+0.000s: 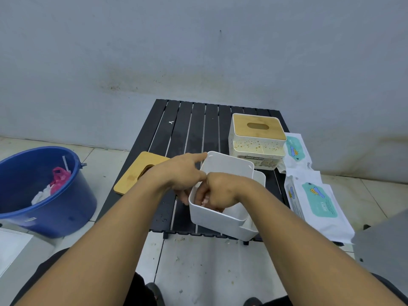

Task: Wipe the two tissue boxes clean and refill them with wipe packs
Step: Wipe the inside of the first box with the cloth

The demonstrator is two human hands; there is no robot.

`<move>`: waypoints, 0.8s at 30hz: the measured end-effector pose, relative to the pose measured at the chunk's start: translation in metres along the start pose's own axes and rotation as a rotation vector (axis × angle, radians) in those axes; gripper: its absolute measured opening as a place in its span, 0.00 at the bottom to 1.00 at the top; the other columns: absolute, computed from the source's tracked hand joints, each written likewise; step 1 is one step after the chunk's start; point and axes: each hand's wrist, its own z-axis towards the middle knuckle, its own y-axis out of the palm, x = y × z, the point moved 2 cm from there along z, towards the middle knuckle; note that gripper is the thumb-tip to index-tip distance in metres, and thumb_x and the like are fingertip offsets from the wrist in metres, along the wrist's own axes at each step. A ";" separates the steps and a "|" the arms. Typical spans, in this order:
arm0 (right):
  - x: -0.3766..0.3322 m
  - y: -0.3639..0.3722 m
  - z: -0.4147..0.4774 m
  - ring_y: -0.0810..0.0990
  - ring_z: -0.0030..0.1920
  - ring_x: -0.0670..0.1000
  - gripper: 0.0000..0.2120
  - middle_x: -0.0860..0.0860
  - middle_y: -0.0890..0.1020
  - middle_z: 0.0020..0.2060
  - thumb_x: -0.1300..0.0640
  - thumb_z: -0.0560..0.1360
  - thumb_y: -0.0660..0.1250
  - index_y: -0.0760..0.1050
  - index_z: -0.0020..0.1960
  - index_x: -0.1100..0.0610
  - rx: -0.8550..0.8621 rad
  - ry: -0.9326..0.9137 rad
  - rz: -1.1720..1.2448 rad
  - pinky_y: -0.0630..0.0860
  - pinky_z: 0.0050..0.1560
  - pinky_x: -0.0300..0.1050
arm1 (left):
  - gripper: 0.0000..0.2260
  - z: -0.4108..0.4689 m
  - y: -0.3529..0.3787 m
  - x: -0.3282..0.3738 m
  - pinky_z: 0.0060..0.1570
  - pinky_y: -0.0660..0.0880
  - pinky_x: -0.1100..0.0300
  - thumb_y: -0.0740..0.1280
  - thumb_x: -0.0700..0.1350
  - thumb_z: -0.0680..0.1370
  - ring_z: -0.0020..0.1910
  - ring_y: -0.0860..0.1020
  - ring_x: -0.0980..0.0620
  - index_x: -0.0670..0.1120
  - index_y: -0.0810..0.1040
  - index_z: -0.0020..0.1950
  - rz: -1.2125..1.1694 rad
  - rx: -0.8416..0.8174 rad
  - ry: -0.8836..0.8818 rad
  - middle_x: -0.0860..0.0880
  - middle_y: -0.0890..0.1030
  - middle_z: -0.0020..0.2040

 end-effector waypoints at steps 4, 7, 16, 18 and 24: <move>0.007 -0.002 -0.001 0.80 0.50 0.51 0.11 0.48 0.83 0.48 0.63 0.74 0.71 0.85 0.51 0.50 0.249 -0.012 0.076 0.77 0.46 0.41 | 0.26 -0.002 0.001 0.000 0.42 0.85 0.41 0.61 0.41 0.84 0.41 0.88 0.41 0.63 0.65 0.78 -0.054 -0.030 -0.006 0.43 0.86 0.51; 0.017 -0.013 0.002 0.80 0.51 0.50 0.09 0.47 0.84 0.49 0.62 0.75 0.70 0.84 0.46 0.48 0.717 0.047 0.306 0.76 0.46 0.41 | 0.26 0.000 0.002 -0.001 0.42 0.85 0.42 0.61 0.42 0.84 0.43 0.88 0.42 0.60 0.63 0.81 -0.116 -0.031 -0.019 0.43 0.87 0.51; 0.011 -0.008 -0.005 0.83 0.45 0.52 0.09 0.49 0.85 0.43 0.65 0.72 0.70 0.84 0.46 0.52 0.205 -0.046 0.174 0.82 0.46 0.47 | 0.25 0.003 0.008 0.003 0.37 0.86 0.45 0.59 0.42 0.84 0.36 0.87 0.44 0.60 0.64 0.80 -0.141 0.048 -0.036 0.46 0.86 0.50; 0.003 0.000 -0.004 0.81 0.47 0.53 0.05 0.49 0.83 0.45 0.61 0.74 0.70 0.82 0.49 0.54 0.148 -0.012 -0.020 0.79 0.48 0.45 | 0.33 0.006 0.009 0.003 0.37 0.85 0.46 0.59 0.43 0.82 0.35 0.87 0.42 0.64 0.51 0.83 -0.097 0.091 -0.079 0.45 0.84 0.51; 0.001 0.000 0.000 0.75 0.50 0.55 0.23 0.54 0.76 0.59 0.57 0.76 0.72 0.76 0.69 0.45 0.101 0.120 -0.289 0.74 0.51 0.47 | 0.36 0.008 0.006 0.001 0.36 0.85 0.50 0.56 0.42 0.79 0.34 0.87 0.43 0.67 0.50 0.82 -0.037 0.092 -0.108 0.43 0.77 0.65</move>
